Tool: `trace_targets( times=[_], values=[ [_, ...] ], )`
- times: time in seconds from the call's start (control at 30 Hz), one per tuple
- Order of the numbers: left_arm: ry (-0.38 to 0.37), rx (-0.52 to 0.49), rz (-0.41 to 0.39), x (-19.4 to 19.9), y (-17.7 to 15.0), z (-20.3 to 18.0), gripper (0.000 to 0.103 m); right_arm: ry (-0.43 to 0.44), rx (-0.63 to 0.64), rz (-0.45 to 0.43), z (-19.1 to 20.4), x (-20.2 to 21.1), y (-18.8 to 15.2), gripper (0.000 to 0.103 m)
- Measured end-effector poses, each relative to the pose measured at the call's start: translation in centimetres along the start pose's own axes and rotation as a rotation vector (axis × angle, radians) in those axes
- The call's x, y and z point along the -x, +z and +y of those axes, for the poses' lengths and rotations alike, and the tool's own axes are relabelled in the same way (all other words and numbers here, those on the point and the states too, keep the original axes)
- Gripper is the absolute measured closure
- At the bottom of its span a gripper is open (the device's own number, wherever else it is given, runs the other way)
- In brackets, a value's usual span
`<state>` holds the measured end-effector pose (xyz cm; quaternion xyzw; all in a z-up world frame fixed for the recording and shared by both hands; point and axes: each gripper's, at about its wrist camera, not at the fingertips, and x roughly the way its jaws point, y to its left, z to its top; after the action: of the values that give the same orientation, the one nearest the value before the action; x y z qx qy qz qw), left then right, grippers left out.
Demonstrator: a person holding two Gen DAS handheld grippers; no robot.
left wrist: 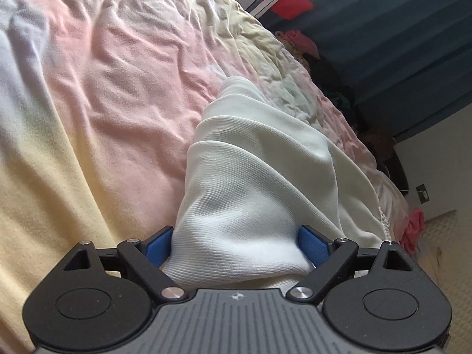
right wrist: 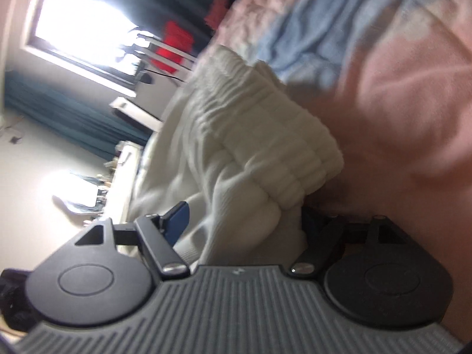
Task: Fold clothes
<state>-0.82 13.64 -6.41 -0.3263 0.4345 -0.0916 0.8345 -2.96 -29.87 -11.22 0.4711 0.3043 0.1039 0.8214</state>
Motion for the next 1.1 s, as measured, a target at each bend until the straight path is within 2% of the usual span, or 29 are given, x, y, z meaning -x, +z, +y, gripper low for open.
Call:
trace_targets(
  times=[0.07,0.17,0.3,0.33,0.43,0.63,0.73,0.93,1.1],
  values=[
    [0.005,-0.012,-0.004,0.0,-0.1,-0.2,0.012,0.040,-0.003,-0.017,0.1,0.4,0.0,0.023],
    [0.011,-0.029,-0.010,0.0,-0.2,-0.4,0.014,0.017,-0.004,0.001,-0.2,-0.2,0.0,0.025],
    [0.020,-0.053,-0.017,-0.1,-0.3,-0.7,0.021,-0.074,0.032,0.017,-0.2,-0.8,-0.5,0.048],
    [0.023,-0.058,-0.019,-0.1,-0.3,-0.8,0.023,-0.080,0.040,0.010,0.0,-0.7,-0.5,0.055],
    [0.025,-0.078,-0.028,0.1,-0.5,-1.0,0.031,-0.101,0.085,-0.006,0.7,-0.5,-0.6,0.064],
    [-0.004,-0.132,-0.070,1.5,-0.7,-1.8,0.057,-0.120,0.172,-0.063,3.4,0.6,-0.7,0.072],
    [-0.053,-0.143,-0.105,2.9,-0.5,-2.4,0.063,-0.093,0.157,-0.101,4.9,2.0,-0.3,0.074],
    [-0.140,-0.165,-0.110,4.7,0.2,-7.3,0.066,-0.057,0.193,-0.174,7.8,6.2,2.8,0.075],
    [-0.198,-0.217,-0.056,1.0,1.4,-15.8,0.067,-0.081,0.210,-0.254,8.4,9.8,9.0,0.075]
  ],
)
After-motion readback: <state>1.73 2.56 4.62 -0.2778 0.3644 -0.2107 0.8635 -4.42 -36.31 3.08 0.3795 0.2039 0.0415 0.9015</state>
